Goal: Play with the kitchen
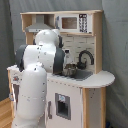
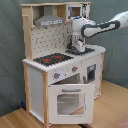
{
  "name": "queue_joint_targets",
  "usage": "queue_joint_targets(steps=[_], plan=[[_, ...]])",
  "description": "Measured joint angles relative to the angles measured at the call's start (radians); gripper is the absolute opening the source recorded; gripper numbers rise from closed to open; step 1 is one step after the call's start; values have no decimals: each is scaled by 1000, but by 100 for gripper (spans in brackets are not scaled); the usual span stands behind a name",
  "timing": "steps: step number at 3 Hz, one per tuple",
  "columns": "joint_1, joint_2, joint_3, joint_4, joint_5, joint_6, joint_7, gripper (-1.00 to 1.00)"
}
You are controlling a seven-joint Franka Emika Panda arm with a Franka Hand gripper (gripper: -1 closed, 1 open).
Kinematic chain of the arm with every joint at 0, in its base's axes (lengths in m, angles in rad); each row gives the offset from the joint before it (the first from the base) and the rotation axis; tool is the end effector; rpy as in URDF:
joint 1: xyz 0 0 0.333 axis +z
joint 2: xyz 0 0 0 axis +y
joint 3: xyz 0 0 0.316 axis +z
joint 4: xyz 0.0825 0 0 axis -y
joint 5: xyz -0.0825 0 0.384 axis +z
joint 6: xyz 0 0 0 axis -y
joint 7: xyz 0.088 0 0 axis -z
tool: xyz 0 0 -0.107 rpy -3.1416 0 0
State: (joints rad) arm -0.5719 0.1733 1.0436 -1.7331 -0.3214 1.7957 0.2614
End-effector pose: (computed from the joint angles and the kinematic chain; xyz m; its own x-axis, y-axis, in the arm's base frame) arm 0.5506 0.2155 0.5144 0.9603 0.2786 0.0171 0.2722 -0.9484 0.1623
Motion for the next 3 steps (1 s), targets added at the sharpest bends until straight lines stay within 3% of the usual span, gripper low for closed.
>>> queue_joint_targets(steps=[1, 2, 3], plan=[[0, -17, 51, 69, 0, -62, 13, -100], [0, -53, 134, 95, 0, -92, 47, -100], [3, -50, 223, 95, 1, -86, 97, -100]])
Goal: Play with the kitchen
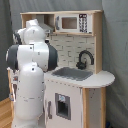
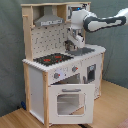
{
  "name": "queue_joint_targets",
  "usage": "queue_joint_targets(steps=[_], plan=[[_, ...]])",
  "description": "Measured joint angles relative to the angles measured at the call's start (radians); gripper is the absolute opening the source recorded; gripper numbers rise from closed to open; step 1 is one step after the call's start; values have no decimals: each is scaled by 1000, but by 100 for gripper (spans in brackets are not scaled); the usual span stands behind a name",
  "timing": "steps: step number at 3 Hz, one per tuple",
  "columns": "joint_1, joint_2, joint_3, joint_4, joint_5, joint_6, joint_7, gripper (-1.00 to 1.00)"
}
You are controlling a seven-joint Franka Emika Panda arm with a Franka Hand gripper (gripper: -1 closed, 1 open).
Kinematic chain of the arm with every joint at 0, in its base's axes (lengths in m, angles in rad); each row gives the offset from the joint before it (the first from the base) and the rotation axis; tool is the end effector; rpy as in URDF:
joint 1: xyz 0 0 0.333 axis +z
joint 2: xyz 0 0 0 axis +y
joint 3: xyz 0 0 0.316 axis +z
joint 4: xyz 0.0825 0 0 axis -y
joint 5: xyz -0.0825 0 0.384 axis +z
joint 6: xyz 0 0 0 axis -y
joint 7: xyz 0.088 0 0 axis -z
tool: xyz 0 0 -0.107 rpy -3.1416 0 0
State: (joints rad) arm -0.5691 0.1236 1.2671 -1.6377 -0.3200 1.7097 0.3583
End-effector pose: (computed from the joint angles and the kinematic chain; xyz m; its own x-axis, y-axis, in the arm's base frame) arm 0.4808 0.3242 0.5835 0.9228 0.3719 0.1005 0.3516 -0.9197 0.1749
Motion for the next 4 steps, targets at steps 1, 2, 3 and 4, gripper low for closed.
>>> queue_joint_targets(steps=[1, 2, 3, 4], plan=[[35, 39, 56, 0, 0, 53, 40, -100], [94, 91, 54, 0, -10, 108, 69, -100], [152, 159, 34, 25, -46, 154, 84, -100], [204, 217, 17, 81, -86, 153, 91, -100]])
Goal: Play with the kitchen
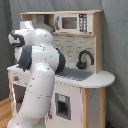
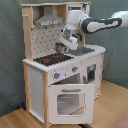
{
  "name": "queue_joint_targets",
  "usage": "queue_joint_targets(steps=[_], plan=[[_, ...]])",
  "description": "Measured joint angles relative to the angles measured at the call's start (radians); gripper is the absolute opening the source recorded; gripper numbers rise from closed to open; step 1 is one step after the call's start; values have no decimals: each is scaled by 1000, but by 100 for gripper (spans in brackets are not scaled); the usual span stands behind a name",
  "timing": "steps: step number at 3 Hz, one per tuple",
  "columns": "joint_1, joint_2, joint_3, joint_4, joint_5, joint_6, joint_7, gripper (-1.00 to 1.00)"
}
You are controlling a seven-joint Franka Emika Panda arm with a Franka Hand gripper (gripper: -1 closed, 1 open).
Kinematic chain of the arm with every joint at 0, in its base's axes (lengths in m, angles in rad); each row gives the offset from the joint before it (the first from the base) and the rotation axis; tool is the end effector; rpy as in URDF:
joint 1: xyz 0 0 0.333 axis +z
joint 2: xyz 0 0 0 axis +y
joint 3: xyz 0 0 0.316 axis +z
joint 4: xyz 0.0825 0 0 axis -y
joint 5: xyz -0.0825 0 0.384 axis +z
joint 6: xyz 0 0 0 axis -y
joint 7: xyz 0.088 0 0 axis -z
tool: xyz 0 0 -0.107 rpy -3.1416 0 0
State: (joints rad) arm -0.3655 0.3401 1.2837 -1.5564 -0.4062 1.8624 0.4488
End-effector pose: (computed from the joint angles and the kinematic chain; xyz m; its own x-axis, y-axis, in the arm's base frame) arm 0.4712 0.4074 0.5839 0.8590 0.4615 0.2219 0.4770 -0.8787 -0.0191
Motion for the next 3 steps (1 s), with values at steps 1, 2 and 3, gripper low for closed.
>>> queue_joint_targets(steps=[1, 2, 3], plan=[[62, 53, -23, 48, -45, -2, 16, -100], [135, 108, -52, 93, -88, -2, 37, -100], [210, 156, -85, 143, -123, -9, 53, -100]])
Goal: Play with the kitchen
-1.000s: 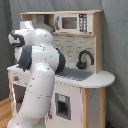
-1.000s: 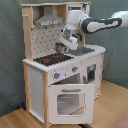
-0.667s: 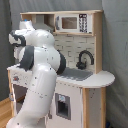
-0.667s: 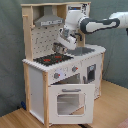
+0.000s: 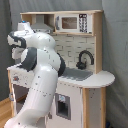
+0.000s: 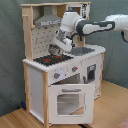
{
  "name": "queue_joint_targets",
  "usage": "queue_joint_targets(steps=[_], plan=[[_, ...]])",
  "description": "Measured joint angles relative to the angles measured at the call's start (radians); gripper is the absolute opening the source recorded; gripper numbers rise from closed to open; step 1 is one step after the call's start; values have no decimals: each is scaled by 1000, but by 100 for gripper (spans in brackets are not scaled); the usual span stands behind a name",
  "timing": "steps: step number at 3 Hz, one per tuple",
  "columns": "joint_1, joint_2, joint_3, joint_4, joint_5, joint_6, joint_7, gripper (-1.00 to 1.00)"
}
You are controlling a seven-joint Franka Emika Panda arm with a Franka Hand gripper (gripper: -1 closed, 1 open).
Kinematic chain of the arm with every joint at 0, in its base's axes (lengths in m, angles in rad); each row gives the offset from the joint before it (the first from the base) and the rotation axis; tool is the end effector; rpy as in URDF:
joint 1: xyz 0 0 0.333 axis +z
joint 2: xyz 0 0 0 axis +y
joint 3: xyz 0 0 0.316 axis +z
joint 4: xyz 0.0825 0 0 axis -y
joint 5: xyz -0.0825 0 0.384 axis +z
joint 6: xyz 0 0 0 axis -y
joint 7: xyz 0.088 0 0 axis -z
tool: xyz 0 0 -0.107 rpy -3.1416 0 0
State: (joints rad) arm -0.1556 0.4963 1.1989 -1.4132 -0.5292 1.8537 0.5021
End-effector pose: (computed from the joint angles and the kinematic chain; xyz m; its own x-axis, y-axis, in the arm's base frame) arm 0.4855 0.4491 0.5761 0.8426 0.4772 0.2496 0.5049 -0.8612 -0.0581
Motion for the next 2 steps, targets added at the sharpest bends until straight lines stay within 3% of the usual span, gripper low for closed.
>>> queue_joint_targets(steps=[2], plan=[[121, 44, -70, 130, -21, -89, 3, -100]])
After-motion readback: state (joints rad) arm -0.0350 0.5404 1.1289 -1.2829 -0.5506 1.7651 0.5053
